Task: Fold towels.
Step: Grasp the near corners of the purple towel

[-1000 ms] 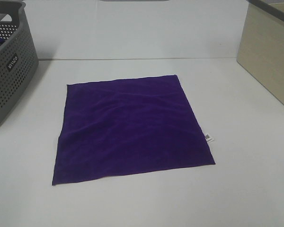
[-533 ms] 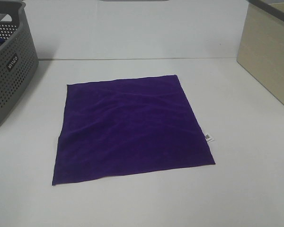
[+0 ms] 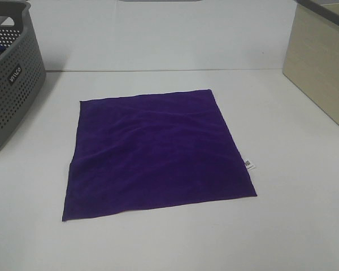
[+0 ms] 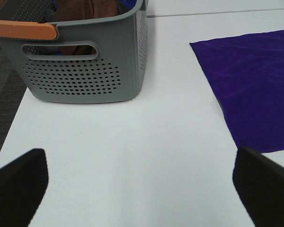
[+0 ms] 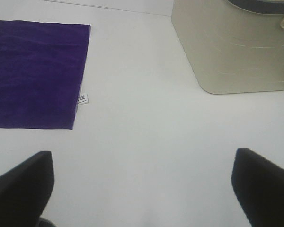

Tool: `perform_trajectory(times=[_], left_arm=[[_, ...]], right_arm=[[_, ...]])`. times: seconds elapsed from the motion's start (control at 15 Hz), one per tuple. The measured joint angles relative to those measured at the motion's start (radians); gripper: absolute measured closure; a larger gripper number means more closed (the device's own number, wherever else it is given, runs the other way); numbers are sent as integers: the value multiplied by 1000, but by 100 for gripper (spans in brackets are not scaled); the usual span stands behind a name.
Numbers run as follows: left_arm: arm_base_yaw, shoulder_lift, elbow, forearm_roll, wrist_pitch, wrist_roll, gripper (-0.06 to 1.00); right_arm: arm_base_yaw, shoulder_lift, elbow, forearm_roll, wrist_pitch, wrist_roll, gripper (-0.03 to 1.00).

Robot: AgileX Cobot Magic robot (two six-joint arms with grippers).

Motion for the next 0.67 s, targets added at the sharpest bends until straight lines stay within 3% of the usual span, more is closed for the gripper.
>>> perform_trajectory(times=[0.67], left_arm=[[0, 0, 0, 0, 0, 0, -4]], right_arm=[[0, 0, 0, 0, 0, 0, -2]])
